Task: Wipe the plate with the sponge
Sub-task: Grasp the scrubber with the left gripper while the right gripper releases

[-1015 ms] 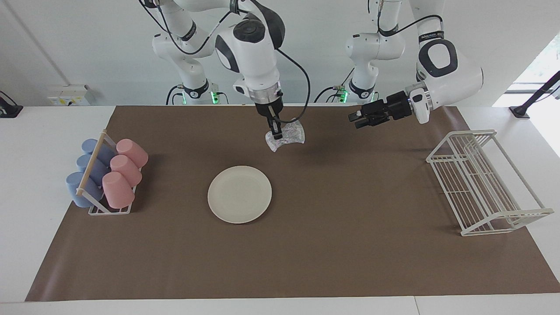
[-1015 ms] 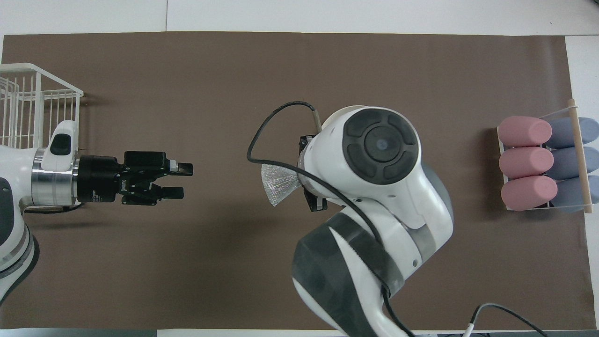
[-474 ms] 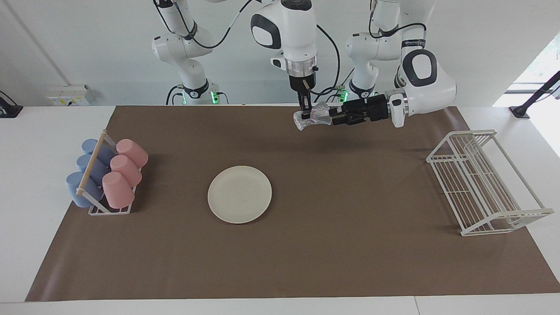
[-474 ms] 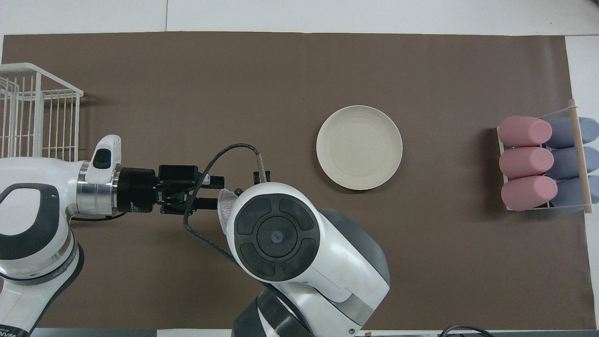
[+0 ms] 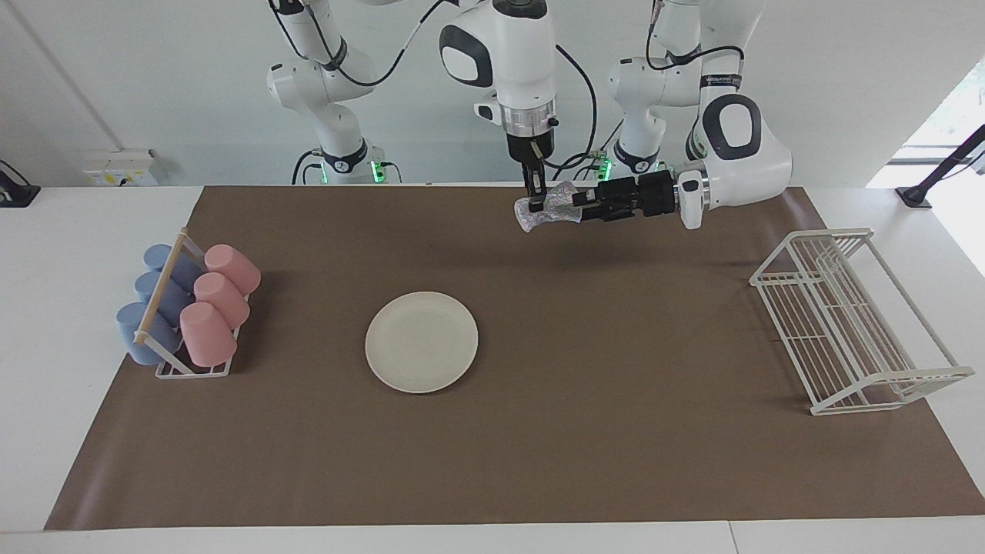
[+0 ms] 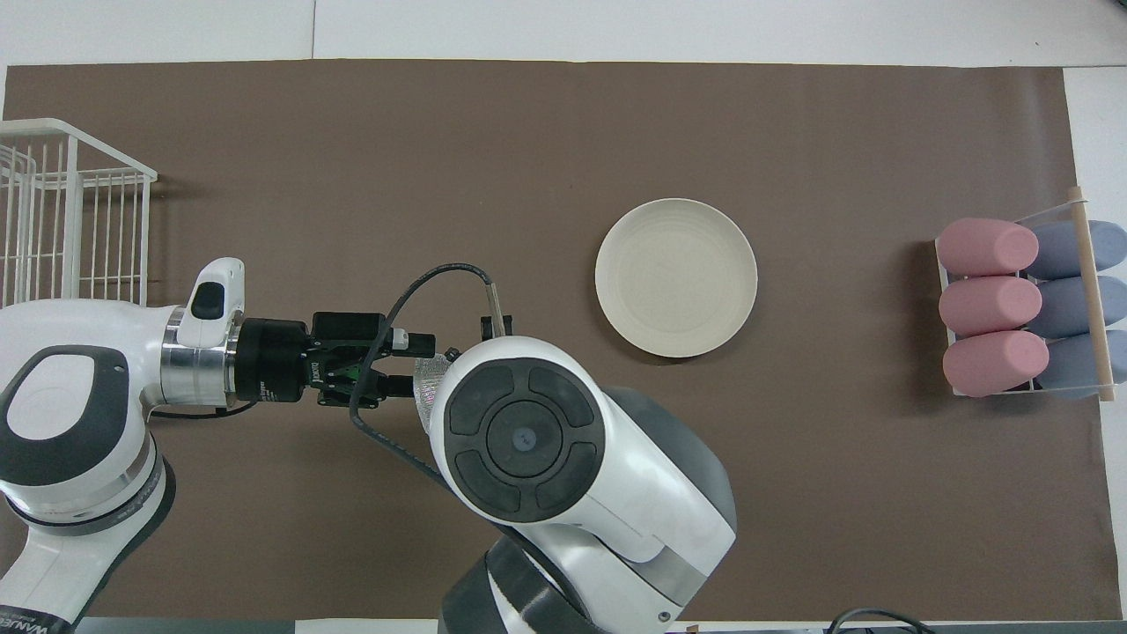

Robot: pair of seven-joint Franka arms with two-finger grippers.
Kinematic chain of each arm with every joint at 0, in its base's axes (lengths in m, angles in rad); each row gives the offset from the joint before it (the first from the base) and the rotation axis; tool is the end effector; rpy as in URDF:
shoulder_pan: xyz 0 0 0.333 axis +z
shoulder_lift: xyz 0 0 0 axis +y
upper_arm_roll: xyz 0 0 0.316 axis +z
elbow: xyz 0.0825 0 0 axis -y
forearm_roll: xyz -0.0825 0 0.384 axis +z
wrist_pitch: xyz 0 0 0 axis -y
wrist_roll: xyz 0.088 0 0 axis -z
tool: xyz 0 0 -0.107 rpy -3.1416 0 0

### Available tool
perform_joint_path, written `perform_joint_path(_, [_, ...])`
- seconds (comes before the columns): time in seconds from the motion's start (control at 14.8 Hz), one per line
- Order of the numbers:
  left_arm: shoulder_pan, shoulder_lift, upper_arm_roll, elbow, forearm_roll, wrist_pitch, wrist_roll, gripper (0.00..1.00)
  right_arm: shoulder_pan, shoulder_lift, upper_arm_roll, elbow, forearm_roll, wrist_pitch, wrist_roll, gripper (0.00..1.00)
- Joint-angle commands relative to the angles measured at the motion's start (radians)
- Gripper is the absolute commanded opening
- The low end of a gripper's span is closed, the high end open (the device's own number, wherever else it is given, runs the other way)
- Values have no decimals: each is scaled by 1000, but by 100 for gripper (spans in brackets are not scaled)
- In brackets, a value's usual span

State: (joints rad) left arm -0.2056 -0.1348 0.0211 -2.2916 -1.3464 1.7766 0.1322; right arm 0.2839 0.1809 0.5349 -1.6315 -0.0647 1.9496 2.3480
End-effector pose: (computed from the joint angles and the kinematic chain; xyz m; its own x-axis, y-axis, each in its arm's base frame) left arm 0.4604 -0.1718 0.4380 0.9197 -0.0019 -0.3925 0.3716 -0.3180 0.8722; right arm 0.4488 0.4392 0.5378 0.0520 -0.9896 -0.1341 -0.9947 -0.0393 -0.0954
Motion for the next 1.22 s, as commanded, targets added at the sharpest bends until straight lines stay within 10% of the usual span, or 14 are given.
perform_joint_path(0.0, [-26,-9,10,-12,-19,-3,-25,32,-2,14,5,22,-27,-15,19,0])
perform_joint_path(0.07, [-25,-12,13,-16,-19,-9,-29,0,-2,14,5,22,-27,-14,19,0])
perform_joint_path(0.61, [-8,-15,17,-17,-19,-48,-46,0,-11,15,5,24,-27,-15,11,0])
perform_joint_path(0.68, [-8,-15,19,-17,-19,-49,-46,0,-17,8,7,22,-26,-23,-10,10])
perform_joint_path(0.81, [5,-15,19,-16,-17,-57,-48,0,-35,-23,2,6,-24,-41,-109,100])
perform_joint_path(1.15, [20,0,23,26,13,-42,-103,0,-126,-76,4,1,-10,-113,-342,100])
